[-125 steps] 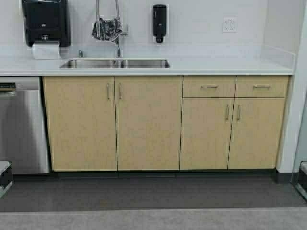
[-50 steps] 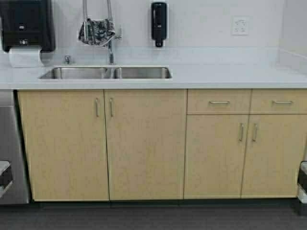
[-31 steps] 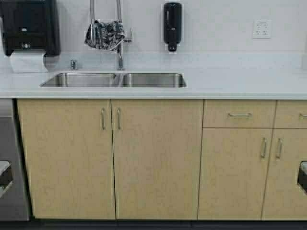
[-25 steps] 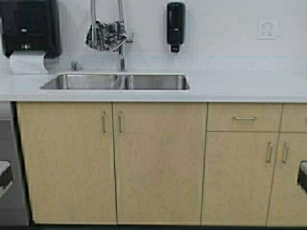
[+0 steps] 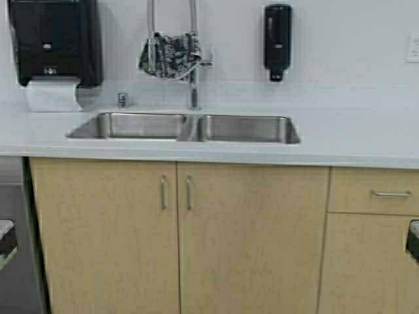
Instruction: Get the cloth and wipe up the spill under the wine glass
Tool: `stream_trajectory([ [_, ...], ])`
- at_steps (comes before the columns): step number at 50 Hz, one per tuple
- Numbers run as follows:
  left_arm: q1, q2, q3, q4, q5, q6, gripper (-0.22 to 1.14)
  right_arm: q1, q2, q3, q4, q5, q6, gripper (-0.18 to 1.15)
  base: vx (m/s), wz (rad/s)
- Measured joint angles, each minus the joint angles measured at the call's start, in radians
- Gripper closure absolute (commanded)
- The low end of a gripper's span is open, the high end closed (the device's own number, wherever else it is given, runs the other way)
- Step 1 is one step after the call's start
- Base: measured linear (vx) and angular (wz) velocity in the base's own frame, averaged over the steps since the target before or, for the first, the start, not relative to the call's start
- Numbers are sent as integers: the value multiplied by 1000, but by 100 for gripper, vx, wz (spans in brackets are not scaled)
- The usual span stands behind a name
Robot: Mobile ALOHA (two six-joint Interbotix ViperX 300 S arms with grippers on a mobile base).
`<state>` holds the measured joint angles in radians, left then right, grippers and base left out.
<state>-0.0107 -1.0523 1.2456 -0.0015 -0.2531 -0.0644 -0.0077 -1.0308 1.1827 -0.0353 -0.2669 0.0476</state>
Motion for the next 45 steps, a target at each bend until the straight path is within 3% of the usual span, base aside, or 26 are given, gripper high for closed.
stream_trajectory([
  [45, 0, -21, 12, 0, -17, 0, 89, 74, 20, -3, -28, -11, 0, 91, 35, 13],
])
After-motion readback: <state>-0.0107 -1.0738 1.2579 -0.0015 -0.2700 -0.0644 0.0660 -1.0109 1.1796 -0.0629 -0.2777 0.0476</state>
